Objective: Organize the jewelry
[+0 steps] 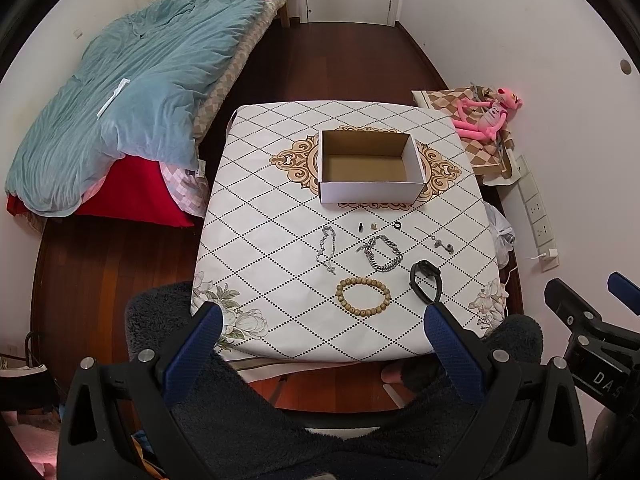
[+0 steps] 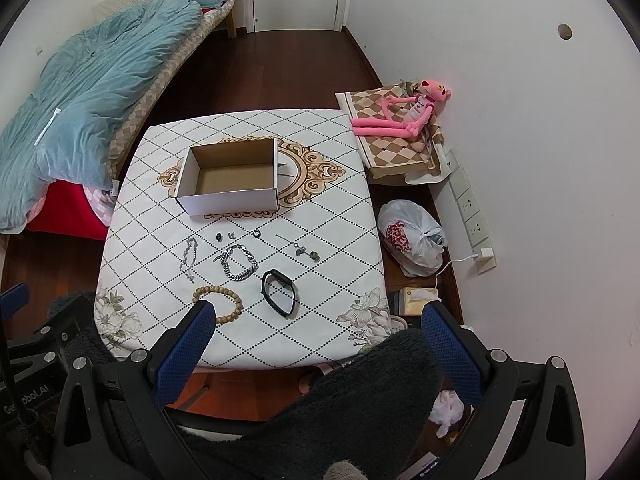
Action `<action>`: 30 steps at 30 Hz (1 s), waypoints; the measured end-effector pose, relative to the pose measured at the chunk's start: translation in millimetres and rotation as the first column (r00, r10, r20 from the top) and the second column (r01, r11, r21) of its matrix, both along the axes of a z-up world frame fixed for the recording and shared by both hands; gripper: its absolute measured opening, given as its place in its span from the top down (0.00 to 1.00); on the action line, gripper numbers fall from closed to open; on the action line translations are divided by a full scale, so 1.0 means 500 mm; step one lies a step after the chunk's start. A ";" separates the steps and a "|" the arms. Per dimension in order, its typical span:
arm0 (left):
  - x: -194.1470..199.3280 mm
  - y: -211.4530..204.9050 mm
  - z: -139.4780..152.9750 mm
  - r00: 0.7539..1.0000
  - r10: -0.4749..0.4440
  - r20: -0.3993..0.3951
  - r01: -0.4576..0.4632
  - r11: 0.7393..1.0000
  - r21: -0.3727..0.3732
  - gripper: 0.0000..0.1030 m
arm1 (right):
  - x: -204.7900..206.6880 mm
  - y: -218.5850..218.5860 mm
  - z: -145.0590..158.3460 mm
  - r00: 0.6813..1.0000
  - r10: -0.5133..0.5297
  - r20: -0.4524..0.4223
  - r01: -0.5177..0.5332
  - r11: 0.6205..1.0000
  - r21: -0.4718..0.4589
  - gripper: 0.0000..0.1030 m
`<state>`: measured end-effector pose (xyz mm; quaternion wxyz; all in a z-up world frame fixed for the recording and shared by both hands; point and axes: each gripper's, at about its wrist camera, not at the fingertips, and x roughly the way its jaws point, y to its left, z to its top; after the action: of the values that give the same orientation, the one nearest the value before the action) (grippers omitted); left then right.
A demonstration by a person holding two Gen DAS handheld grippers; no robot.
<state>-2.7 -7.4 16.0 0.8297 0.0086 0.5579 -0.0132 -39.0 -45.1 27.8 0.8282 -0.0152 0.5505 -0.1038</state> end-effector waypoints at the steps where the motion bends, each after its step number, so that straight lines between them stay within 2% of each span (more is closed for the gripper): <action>1: 0.000 0.003 -0.001 1.000 0.000 0.000 0.000 1.000 -0.001 0.00 | 0.000 0.000 0.000 1.000 0.000 0.000 0.000 1.000 0.000 0.00; 30: 0.003 0.005 0.008 1.000 0.006 0.001 -0.006 1.000 -0.015 0.00 | 0.006 0.006 -0.005 1.000 0.005 0.007 -0.005 1.000 -0.004 0.00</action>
<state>-1.3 -4.7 19.9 0.8302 0.0005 0.5573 -0.0150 -36.3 -42.1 25.4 0.8304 -0.0178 0.5472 -0.1031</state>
